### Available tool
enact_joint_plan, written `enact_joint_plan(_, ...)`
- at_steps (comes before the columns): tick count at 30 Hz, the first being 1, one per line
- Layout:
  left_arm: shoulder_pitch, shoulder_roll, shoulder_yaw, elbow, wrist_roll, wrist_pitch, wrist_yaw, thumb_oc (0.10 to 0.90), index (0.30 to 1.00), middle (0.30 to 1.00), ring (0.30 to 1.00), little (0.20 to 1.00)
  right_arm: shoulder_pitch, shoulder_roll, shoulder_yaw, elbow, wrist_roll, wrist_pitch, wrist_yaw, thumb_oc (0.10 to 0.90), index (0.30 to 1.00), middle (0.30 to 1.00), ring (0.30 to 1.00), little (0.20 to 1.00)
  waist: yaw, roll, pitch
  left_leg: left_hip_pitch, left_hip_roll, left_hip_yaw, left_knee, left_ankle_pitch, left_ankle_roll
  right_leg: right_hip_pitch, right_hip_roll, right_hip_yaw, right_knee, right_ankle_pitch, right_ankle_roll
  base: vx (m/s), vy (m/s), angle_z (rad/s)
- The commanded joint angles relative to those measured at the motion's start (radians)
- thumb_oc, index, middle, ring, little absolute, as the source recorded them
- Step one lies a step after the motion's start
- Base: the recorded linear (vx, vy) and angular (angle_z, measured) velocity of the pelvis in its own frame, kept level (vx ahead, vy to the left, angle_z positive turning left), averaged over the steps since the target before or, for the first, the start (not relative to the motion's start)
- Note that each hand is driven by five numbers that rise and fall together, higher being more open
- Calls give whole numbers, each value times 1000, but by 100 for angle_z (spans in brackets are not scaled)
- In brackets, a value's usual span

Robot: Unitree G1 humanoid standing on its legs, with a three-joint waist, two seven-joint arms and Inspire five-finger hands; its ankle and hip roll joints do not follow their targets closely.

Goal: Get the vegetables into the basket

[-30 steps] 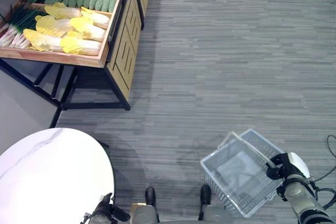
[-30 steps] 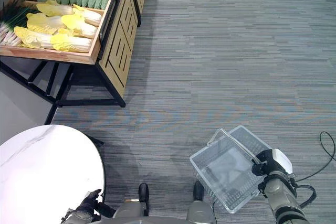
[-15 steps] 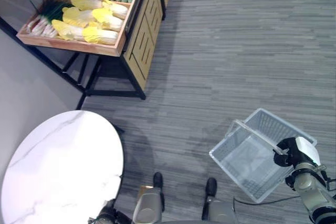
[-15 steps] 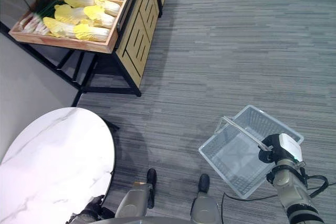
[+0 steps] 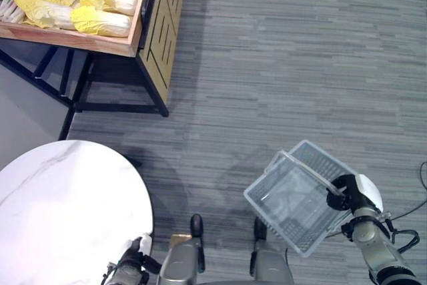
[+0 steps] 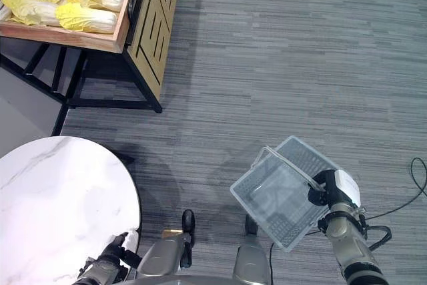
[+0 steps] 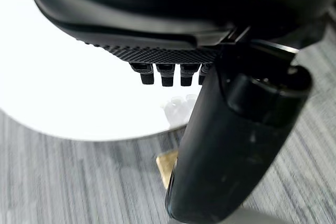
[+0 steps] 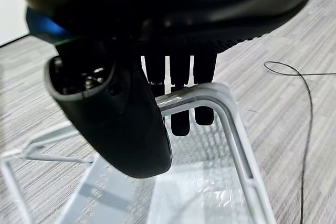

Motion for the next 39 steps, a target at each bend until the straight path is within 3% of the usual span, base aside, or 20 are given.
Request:
enact_joint_plan(1, 45, 36, 1, 37, 13, 14, 35, 900, 1000, 1000, 1000, 1000, -57, -112, -39, -77, -8, -25, -91, 400, 300, 300, 300, 300, 21, -3, -56, -129, 45, -72, 5, 108, -47, 155, -1, -19, 80, -61, 102, 65, 167, -12)
enact_joint_plan(8, 41, 53, -11, 38, 54, 17, 20, 900, 1000, 1000, 1000, 1000, -64, -107, -46, -72, -14, -19, -89, 400, 300, 300, 300, 300, 13, -12, -59, -112, 10, -78, 22, 60, -20, 147, -27, -11, 105, 8, 123, 31, 127, 1)
enact_joint_plan(9, 39, 55, -13, 36, 55, 15, 22, 900, 1000, 1000, 1000, 1000, -69, -108, -44, -70, -15, -19, -90, 400, 300, 300, 300, 300, 13, -11, -58, -102, 4, -75, 21, 54, -14, 140, -31, -16, 128, 20, 122, 10, 151, -9)
enact_joint_plan(10, 34, 63, -13, 26, 51, 17, 22, 900, 1000, 1000, 1000, 1000, -82, -110, -33, -66, -15, -22, -91, 400, 300, 300, 300, 300, 11, 3, -46, -80, 4, -75, 15, 45, 0, 94, -23, -20, 249, 37, 111, 22, 190, -18)
enact_joint_plan(11, 31, 65, -11, 23, 50, 16, 25, 900, 1000, 1000, 1000, 1000, -84, -109, -28, -65, -16, -24, -92, 400, 300, 300, 300, 300, 9, 8, -40, -71, 2, -76, 16, 41, 3, 76, -17, -24, 287, 38, 106, 30, 183, -27)
enact_joint_plan(15, 11, 76, -4, 21, 37, 18, 38, 900, 1000, 1000, 1000, 1000, -93, -108, -13, -65, -19, -30, -94, 400, 300, 300, 300, 300, -5, 23, -9, -22, 3, -75, 15, 23, 10, -5, 3, -58, 361, 14, 81, 65, 58, -9)
enact_joint_plan(16, 6, 80, 2, 26, 33, 20, 43, 900, 1000, 1000, 1000, 1000, -103, -109, -2, -74, -24, -32, -93, 400, 300, 300, 300, 300, -10, 25, 4, 10, 11, -68, 9, 12, 6, -44, 3, -104, 313, -23, 71, 152, -39, -17)
enact_joint_plan(19, 2, 80, 8, 35, 34, 27, 45, 900, 1000, 1000, 1000, 1000, -123, -115, 16, -86, -28, -34, -90, 400, 300, 300, 300, 300, -23, 20, 23, 41, 16, -73, 25, -18, -6, -85, -5, -121, 190, -12, 85, 169, -118, -1)
enact_joint_plan(22, -1, 75, 11, 47, 40, 30, 41, 900, 1000, 1000, 1000, 1000, -128, -123, 22, -98, -35, -34, -89, 400, 300, 300, 300, 300, -40, 17, 32, 69, 19, -86, 44, -49, -23, -123, -12, -99, 94, 22, 100, 229, -150, 9)
enact_joint_plan(23, 10, 66, 16, 48, 44, 29, 35, 900, 1000, 1000, 1000, 1000, -107, -134, 19, -123, -53, -32, -82, 400, 300, 300, 300, 300, -54, 12, 30, 108, 9, -112, 79, -90, -38, -144, -7, -52, 72, 50, 105, 504, -384, 20)
enact_joint_plan(24, 20, 55, 18, 58, 53, 32, 32, 900, 1000, 1000, 1000, 1000, -82, -133, 15, -123, -55, -33, -76, 400, 300, 300, 300, 300, -52, 9, 12, 117, 12, -130, 90, -105, -46, -116, 4, -63, 71, 34, 95, 538, -494, 37)
enact_joint_plan(28, 31, 13, -10, 51, 39, 34, 32, 900, 1000, 1000, 1000, 1000, -55, -159, -7, -138, -41, -31, -81, 400, 300, 300, 300, 300, -64, 42, -32, 145, 83, -177, 29, -55, -90, -91, 59, -128, 108, -28, 57, 246, -354, 92)
enact_joint_plan(33, 26, -8, -24, 63, 39, 40, 36, 900, 1000, 1000, 1000, 1000, -35, -189, -26, -138, -32, -33, -81, 400, 300, 300, 300, 300, -70, 73, -59, 163, 141, -177, 20, 23, -126, -78, 104, -136, 125, -85, 19, 198, -259, 15)
enact_joint_plan(35, 26, -7, -23, 55, 42, 39, 33, 900, 1000, 1000, 1000, 1000, -26, -206, -31, -141, -41, -36, -78, 400, 300, 300, 300, 300, -72, 73, -58, 139, 145, -178, 83, 58, -140, -56, 113, -142, 112, -97, 4, 96, -184, -7)
enact_joint_plan(36, 19, -8, -24, 55, 38, 37, 34, 900, 1000, 1000, 1000, 1000, -23, -220, -32, -133, -43, -39, -80, 400, 300, 300, 300, 300, -69, 66, -48, 98, 128, -188, 176, 85, -144, -25, 117, -146, 101, -115, -15, 81, -162, 5)
enact_joint_plan(39, 7, -8, -33, 47, 24, 33, 41, 900, 1000, 1000, 1000, 1000, -18, -230, -46, -115, -33, -36, -92, 400, 300, 300, 300, 300, -57, 56, -28, 12, 90, -198, 183, 87, -132, 12, 102, -155, 88, -125, -16, 70, -88, 6)
